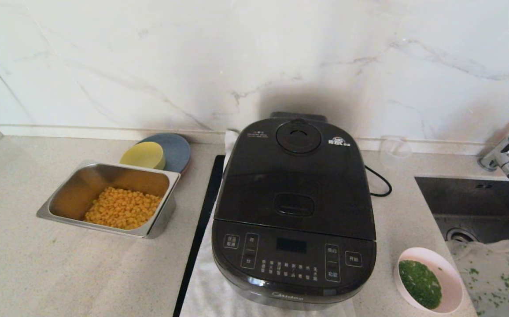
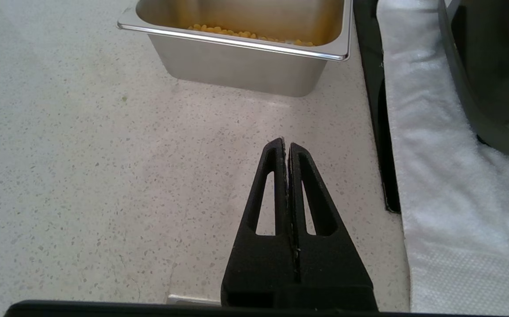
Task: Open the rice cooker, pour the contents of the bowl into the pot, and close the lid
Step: Open the rice cooker
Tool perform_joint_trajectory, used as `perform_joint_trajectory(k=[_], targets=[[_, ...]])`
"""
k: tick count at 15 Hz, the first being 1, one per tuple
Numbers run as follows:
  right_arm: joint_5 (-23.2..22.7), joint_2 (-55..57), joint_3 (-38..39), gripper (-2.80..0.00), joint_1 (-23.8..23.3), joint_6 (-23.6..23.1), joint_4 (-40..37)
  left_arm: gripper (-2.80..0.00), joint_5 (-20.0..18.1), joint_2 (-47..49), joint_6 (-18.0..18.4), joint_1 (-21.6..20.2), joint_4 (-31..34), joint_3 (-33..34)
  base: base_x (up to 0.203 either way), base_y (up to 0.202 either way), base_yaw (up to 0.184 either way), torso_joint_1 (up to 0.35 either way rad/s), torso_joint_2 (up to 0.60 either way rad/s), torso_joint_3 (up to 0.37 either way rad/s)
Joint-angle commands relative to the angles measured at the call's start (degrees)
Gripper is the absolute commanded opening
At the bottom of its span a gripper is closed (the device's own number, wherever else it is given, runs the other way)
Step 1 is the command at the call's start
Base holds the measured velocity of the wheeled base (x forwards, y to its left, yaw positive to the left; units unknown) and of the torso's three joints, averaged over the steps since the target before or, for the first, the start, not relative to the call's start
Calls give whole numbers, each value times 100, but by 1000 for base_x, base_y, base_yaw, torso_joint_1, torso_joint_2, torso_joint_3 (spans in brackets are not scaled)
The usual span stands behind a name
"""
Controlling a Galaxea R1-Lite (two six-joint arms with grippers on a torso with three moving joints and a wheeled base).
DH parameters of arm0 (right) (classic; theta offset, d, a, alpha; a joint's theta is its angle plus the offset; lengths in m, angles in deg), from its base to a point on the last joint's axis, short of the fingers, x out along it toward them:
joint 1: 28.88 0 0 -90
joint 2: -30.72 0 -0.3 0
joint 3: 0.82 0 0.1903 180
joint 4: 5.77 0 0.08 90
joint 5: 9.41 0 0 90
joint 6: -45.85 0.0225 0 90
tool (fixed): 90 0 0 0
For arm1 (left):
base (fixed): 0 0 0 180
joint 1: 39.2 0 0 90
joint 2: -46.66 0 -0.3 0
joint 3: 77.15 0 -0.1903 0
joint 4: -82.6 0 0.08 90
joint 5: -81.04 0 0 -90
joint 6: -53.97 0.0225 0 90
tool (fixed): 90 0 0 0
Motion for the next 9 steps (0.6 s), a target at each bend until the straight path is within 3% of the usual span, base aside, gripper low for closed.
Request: perform_joint_trajectory(k=[1,9], targets=[[14,-1,0,-280,6,3,-2,-280,4,-13,3,-4,-2,9,0,0,0,0,0,0],[24,-1,0,-280,6,3,-2,-280,4,-13,47,4,7,9,0,0,0,0,0,0]])
